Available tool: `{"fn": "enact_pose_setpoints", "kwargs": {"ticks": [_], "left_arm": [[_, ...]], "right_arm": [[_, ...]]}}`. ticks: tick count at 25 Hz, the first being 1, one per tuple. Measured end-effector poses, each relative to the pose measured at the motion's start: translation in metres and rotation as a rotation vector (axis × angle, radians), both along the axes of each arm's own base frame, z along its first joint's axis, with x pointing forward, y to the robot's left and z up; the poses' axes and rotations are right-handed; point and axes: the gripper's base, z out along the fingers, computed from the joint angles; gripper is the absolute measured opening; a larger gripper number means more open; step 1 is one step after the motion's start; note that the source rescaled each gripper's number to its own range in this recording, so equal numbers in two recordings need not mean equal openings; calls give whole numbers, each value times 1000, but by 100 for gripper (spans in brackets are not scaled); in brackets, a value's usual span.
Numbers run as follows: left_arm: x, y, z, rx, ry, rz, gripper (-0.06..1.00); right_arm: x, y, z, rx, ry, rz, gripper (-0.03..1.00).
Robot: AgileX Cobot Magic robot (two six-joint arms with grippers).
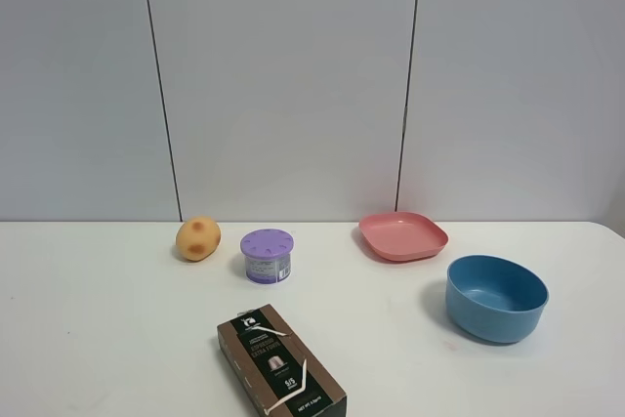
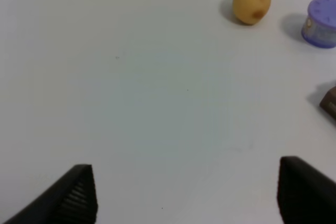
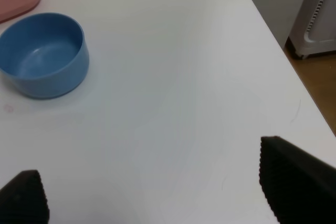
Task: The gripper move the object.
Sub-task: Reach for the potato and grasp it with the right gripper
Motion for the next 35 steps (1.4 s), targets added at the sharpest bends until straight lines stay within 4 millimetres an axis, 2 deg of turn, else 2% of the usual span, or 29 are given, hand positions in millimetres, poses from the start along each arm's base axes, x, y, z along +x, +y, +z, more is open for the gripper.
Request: {"fn": "enact_pose_setpoints", "kwargs": {"ticks": [1, 28, 30, 32, 35], "left_arm": [[0, 0, 0, 0, 0, 0, 100], [0, 0, 0, 0, 0, 0, 100], [0, 0, 0, 0, 0, 0, 100], [0, 0, 0, 0, 0, 0, 100], [0, 0, 0, 0, 0, 0, 100]], "right_arm": [[0, 0, 0, 0, 0, 0, 81], [1, 2, 1, -2, 7, 23, 81], [7, 6, 11, -5, 36, 83, 81], [20, 10, 31, -13, 75, 145, 81], [45, 14, 79, -27, 83, 221, 81]]}}
